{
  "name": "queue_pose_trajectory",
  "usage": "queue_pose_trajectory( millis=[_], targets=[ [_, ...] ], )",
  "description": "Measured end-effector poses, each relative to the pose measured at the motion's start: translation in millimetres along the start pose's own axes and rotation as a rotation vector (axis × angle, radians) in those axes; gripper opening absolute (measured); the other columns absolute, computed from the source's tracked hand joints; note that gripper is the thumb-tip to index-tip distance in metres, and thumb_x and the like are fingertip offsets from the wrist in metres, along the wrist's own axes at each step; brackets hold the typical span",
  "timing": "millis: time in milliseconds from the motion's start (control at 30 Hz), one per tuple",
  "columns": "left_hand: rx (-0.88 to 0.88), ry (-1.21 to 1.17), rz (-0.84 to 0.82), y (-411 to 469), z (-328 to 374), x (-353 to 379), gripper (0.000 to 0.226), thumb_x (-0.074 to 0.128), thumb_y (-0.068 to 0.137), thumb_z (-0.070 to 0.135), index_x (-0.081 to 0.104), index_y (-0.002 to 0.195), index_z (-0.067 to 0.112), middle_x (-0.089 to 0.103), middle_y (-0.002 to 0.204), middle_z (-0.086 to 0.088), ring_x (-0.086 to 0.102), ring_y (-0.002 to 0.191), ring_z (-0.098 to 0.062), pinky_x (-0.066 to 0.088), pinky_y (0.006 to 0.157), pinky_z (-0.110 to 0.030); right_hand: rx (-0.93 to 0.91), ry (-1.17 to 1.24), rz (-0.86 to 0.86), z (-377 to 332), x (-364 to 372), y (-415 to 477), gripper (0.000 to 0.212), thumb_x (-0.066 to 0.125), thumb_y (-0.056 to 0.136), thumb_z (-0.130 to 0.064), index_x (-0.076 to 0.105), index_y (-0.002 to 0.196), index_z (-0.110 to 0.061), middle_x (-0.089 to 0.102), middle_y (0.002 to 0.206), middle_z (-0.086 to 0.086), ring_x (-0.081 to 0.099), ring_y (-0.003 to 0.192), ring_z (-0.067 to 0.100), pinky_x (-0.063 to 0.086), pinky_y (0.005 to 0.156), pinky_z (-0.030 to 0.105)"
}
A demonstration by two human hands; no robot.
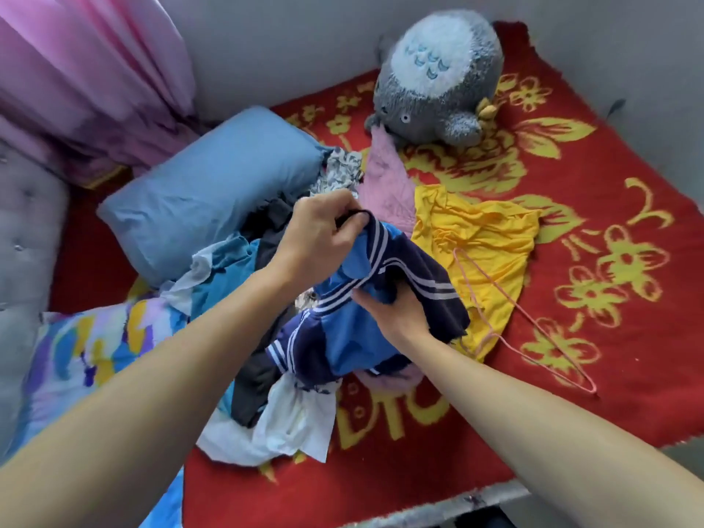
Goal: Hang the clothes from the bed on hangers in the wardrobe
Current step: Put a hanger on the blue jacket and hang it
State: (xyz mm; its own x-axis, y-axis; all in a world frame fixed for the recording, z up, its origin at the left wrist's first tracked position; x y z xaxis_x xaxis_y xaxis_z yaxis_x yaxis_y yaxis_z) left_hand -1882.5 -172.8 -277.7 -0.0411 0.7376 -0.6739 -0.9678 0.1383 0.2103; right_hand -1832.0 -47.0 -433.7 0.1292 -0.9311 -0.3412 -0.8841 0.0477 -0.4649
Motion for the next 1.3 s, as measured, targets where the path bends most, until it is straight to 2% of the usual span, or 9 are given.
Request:
queue_pose_trajectory(
  millis=[100,200,333,467,567,667,900,1167,1300],
  targets=[
    [0.021,0.004,0.038,-4.7,28.7,-33.6,0.017,0.063,0.083,0.017,0.061,0.072,0.004,0.057,0.059,-0.001,0.044,0.055,-0.007,0.037,0.055,-0.026,-0.076,0.005,-0.034,-36.4,15.4,-21.2,0.103,0.07,0.06,-0.073,0.039,0.142,-0.02,0.052,0.139,-0.003,0.049,0.128,0.018,0.042,0.104,0.036],
    [0.053,0.043,0.086,-8.4,54.6,-75.0,0.015,0.064,0.083,0.014,0.061,0.069,0.008,0.053,0.057,0.01,0.042,0.052,-0.001,0.033,0.054,-0.018,-0.145,-0.021,0.035,-64.9,8.3,-35.4,0.05,0.069,0.084,-0.043,0.058,0.124,-0.016,0.065,0.118,0.001,0.06,0.111,0.023,0.047,0.089,0.033],
    [0.0,0.035,0.2,-16.3,74.5,-135.1,0.017,0.064,0.086,0.01,0.06,0.07,0.013,0.053,0.057,0.01,0.044,0.05,0.002,0.034,0.054,-0.015,-0.205,0.219,-0.106,-96.7,-22.9,-50.4,0.01,0.068,0.084,-0.009,0.07,0.092,-0.013,0.069,0.088,-0.002,0.062,0.082,0.014,0.05,0.075,0.028],
    [-0.066,0.014,0.335,-23.1,80.7,-182.4,0.015,0.062,0.089,0.015,0.065,0.078,0.006,0.06,0.065,-0.005,0.048,0.059,-0.01,0.042,0.059,-0.029,-0.306,0.295,-0.041,-145.5,-58.6,-73.0,0.022,0.053,0.075,-0.019,0.05,0.053,-0.018,0.046,0.061,0.001,0.042,0.063,0.019,0.033,0.06,0.039],
    [-0.067,-0.026,0.455,-24.8,96.9,-220.3,0.016,0.06,0.091,0.017,0.064,0.08,0.007,0.055,0.066,-0.003,0.043,0.054,-0.008,0.039,0.055,-0.025,-0.642,0.029,-0.014,-193.8,-85.6,-111.9,0.03,0.066,0.073,-0.053,0.055,0.069,-0.026,0.055,0.062,-0.014,0.049,0.059,0.009,0.04,0.061,0.03],
    [-0.014,-0.02,0.512,-30.9,119.2,-252.8,0.014,0.059,0.092,0.014,0.063,0.081,0.007,0.051,0.064,-0.002,0.039,0.046,-0.001,0.034,0.048,-0.014,-0.798,-0.597,0.177,-215.9,-100.1,-133.4,0.045,0.07,0.075,-0.047,0.055,0.114,-0.029,0.07,0.092,-0.004,0.063,0.083,0.021,0.043,0.069,0.033],
    [-0.005,0.167,0.543,-77.7,107.0,-256.9,0.017,0.061,0.091,0.014,0.063,0.076,0.007,0.051,0.056,0.002,0.041,0.047,-0.006,0.037,0.053,-0.024,-0.488,-0.799,0.183,-177.5,-115.7,-97.3,0.021,0.054,0.082,-0.024,0.051,0.102,-0.025,0.062,0.106,0.005,0.061,0.102,0.031,0.044,0.076,0.036],
    [-0.015,0.151,0.894,-117.8,83.8,-299.8,0.017,0.057,0.089,0.022,0.063,0.081,0.008,0.061,0.071,-0.005,0.048,0.062,-0.009,0.04,0.062,-0.018,-0.79,-0.225,0.118,-260.0,-140.4,-142.2,0.023,0.066,0.08,-0.007,0.074,0.098,-0.018,0.074,0.088,0.0,0.069,0.085,0.015,0.055,0.079,0.033],
    [-0.107,0.195,0.477,-121.2,82.5,-272.0,0.03,0.072,0.071,0.037,0.061,0.098,0.029,0.065,0.088,0.012,0.061,0.086,-0.009,0.048,0.082,-0.028,-0.866,0.09,-0.161,-310.0,-136.1,-191.0,0.019,0.059,0.089,0.003,0.074,0.095,-0.007,0.072,0.086,0.012,0.065,0.076,0.013,0.056,0.071,0.031]
  ],
)
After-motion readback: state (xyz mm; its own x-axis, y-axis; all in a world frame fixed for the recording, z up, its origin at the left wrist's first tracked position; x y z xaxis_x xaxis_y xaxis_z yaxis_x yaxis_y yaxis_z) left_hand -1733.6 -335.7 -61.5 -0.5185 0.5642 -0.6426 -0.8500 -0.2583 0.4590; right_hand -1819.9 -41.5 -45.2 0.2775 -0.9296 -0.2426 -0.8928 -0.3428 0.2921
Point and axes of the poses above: each hand's wrist, its own y-axis towards the middle knuckle, its own x-axis out of the palm, z = x × y, the point moved 2 cm from there along y, towards the middle knuckle
